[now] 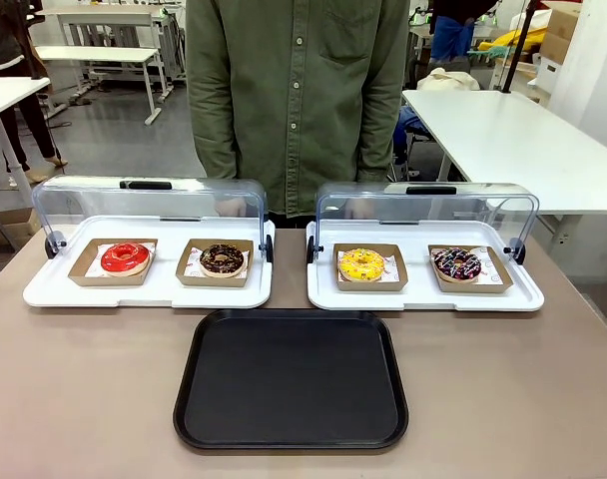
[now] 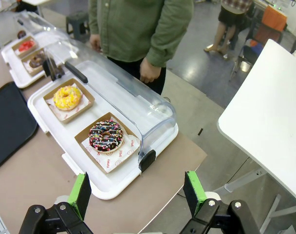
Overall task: Move the third donut from the left to the tray.
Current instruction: Pick up the Paper togo box containing the Donut indicated by the person and place it on the Handle tray.
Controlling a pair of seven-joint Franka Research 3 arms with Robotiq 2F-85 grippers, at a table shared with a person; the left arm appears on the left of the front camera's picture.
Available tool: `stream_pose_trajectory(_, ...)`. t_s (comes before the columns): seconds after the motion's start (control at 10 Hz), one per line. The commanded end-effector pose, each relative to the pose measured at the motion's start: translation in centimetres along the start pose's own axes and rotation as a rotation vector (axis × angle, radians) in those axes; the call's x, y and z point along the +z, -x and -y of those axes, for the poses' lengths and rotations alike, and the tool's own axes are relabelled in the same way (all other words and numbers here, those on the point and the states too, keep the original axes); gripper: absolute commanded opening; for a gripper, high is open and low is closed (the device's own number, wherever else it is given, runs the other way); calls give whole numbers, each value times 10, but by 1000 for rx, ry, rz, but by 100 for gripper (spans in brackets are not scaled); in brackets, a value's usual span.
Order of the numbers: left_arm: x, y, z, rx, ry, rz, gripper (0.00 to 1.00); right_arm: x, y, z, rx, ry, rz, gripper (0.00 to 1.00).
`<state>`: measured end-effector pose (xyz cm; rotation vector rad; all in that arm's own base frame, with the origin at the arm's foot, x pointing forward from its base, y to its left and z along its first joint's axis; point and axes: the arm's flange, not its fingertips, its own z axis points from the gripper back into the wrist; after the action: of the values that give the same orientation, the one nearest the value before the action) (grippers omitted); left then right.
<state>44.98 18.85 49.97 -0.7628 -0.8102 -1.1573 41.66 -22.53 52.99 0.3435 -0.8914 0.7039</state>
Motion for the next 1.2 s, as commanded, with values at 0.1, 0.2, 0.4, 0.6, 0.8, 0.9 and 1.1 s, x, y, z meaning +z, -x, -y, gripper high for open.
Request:
stream_pose_trajectory(0.1,1,0,0,-2,-1,1,100,-2,0,2,22,-1,33,100)
stream_pose_trajectory(0.2,1,0,0,-2,-1,1,100,-2,0,2,22,-1,33,100)
stream_pose_trajectory(0.4,1,0,0,-2,-1,1,100,-2,0,2,22,-1,33,100)
stream_pose_trajectory(0.6,1,0,0,-2,-1,1,100,-2,0,2,22,-1,33,100)
stream_pose_trajectory(0.8,1,0,0,-2,-1,1,100,-2,0,2,22,-1,33,100)
stream_pose_trajectory(0.9,1,0,0,-2,-1,1,100,-2,0,2,22,-1,33,100)
stream_pose_trajectory(1.1,1,0,0,-2,-1,1,100,-2,0,2,22,-1,33,100)
